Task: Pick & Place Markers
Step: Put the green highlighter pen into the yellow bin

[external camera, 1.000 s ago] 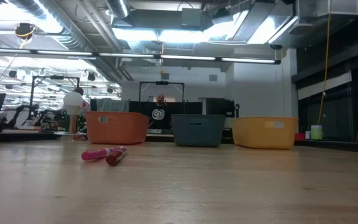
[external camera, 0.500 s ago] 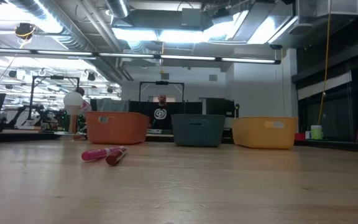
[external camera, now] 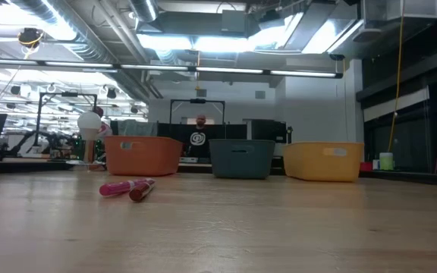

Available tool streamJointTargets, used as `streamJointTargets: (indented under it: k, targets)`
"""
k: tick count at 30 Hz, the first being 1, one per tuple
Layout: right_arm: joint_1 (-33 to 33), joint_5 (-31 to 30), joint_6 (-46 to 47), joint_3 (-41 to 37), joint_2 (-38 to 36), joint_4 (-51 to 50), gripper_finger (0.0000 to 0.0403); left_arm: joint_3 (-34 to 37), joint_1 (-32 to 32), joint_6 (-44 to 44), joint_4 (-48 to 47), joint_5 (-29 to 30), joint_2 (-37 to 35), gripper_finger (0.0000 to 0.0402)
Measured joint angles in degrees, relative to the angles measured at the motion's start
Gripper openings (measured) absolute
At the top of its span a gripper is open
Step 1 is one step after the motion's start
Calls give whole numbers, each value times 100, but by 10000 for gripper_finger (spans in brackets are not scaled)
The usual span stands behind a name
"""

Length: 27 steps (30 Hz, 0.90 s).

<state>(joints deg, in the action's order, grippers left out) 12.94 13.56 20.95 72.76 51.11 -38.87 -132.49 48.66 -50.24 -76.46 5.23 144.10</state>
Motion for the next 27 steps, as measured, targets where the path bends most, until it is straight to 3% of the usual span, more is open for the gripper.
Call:
streamJointTargets:
  k: [27]
  targets:
    - [-1, -2, -20, 0, 0, 2, 0, 0, -35, 57, -240, 183, 211, 221]
